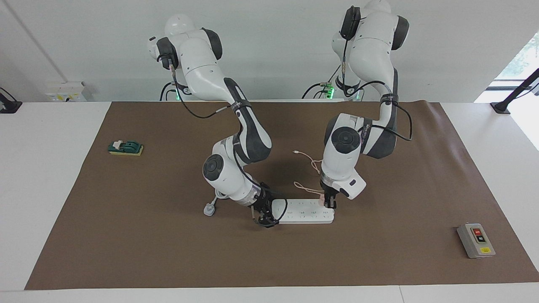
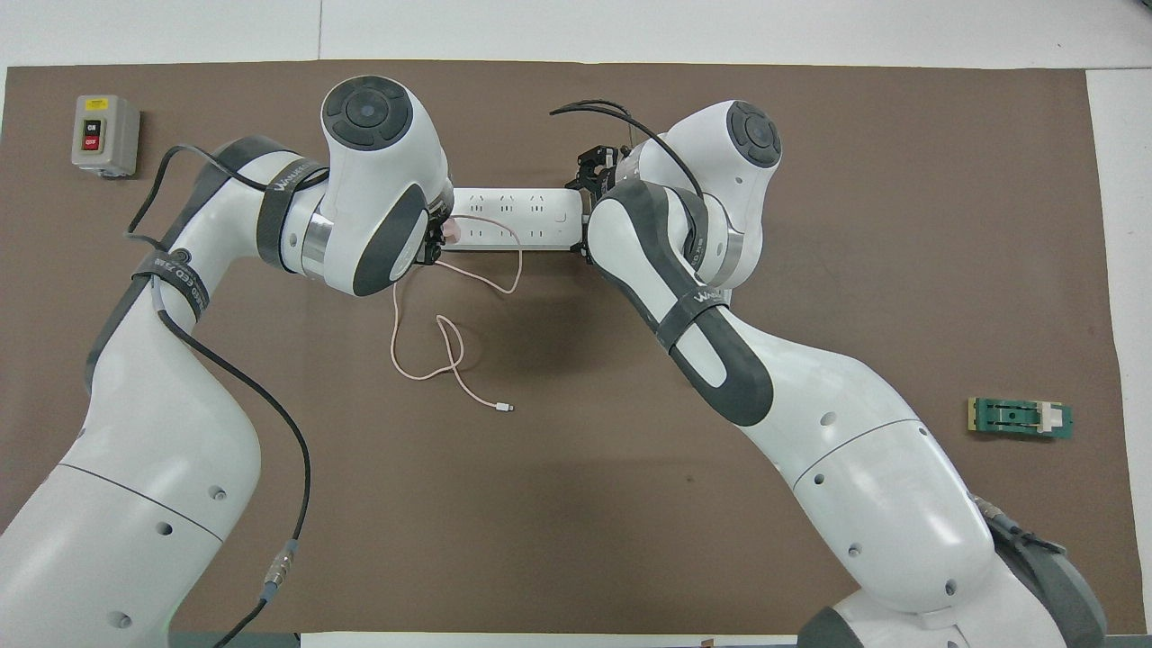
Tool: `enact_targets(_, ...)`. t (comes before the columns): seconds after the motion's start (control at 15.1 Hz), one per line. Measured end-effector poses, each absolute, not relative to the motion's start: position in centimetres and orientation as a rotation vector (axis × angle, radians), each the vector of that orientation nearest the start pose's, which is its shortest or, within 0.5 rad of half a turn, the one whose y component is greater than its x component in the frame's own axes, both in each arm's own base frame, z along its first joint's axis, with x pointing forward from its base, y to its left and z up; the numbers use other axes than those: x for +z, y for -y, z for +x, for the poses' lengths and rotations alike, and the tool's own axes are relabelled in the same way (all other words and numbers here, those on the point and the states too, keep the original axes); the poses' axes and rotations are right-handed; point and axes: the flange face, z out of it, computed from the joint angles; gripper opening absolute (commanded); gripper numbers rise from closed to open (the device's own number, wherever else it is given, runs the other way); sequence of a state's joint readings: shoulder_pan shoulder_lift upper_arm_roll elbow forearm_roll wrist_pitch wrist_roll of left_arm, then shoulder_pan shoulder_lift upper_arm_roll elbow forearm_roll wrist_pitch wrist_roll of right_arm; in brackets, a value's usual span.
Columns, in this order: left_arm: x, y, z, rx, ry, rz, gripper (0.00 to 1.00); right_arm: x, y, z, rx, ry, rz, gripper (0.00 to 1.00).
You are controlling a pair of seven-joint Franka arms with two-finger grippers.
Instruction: Unplug charger and place it aside
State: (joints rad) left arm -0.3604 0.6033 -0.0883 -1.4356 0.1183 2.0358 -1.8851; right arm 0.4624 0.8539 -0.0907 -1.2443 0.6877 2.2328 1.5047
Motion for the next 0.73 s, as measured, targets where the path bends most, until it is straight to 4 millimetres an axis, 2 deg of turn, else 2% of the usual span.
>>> enact_targets(0.33,34.3,29.4,65.2,-0.079,2.005,-2.387,0.0,26.8,-31.6,70.3,0.45,-1.832,-1.985,0.0)
enact_targets(0.46,35.1,29.4,65.2,-0.082,2.004,-2.391,0.0,26.8,-31.6,70.4,0.45,-1.832,-1.985,0.0)
enact_targets(0.73,41.3,28.0,64.7,-0.123,2.01,-2.399,0.0,26.8,-31.5,70.4,0.45,-1.832,-1.985,0.0)
